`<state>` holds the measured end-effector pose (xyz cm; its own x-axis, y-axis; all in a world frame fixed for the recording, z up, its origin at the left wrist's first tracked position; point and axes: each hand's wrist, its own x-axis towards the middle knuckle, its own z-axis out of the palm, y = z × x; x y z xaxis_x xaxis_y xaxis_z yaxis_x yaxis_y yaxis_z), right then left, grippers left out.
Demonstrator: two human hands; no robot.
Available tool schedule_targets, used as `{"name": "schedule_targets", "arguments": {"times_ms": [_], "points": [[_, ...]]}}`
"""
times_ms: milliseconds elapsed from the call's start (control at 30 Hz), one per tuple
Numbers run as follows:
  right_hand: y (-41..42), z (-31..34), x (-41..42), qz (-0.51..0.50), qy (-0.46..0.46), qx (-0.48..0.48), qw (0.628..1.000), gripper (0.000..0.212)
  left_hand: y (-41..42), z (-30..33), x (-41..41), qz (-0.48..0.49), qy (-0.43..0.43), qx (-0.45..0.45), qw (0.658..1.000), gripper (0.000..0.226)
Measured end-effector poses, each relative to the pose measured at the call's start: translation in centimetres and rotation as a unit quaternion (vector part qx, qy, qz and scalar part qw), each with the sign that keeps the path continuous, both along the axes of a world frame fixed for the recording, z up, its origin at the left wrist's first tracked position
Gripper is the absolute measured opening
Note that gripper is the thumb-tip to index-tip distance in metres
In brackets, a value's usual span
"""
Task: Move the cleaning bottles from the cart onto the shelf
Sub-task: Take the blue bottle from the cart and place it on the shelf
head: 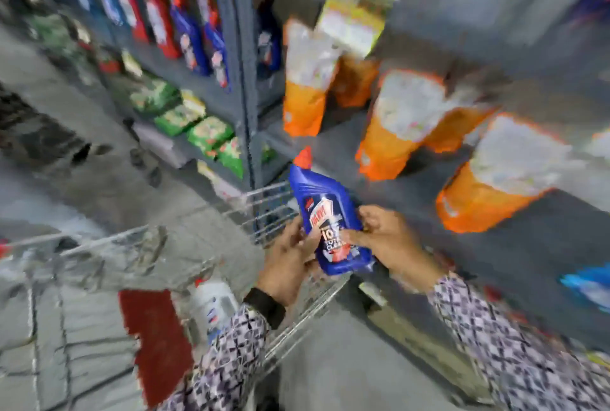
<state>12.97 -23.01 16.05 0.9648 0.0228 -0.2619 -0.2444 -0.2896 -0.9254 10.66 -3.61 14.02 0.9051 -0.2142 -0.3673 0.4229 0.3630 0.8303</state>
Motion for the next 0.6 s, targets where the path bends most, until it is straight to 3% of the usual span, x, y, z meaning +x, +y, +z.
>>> {"name": "schedule_targets", "arguments": {"times_ms": [167, 333, 600], "points": [[-8.4, 14.0, -9.0, -0.149, -0.177, 0.040, 0.972, 0.024, -9.5, 14.7, -2.9, -0.108, -0.155, -0.020, 0.982, 0.045], [-15.5, 23.6, -16.4, -0.250, -0.320, 0.039, 0.913, 0.025, -18.5, 26.1, -5.7, -0.207, -0.321, -0.005, 0.924, 0.053], [-20.9, 27.0, -22.2, -0.330, -0.379, 0.048, 0.863, 0.029, -25.3, 30.9, -8.0, -0.289, -0.413, -0.017, 0.863, 0.055]]}}
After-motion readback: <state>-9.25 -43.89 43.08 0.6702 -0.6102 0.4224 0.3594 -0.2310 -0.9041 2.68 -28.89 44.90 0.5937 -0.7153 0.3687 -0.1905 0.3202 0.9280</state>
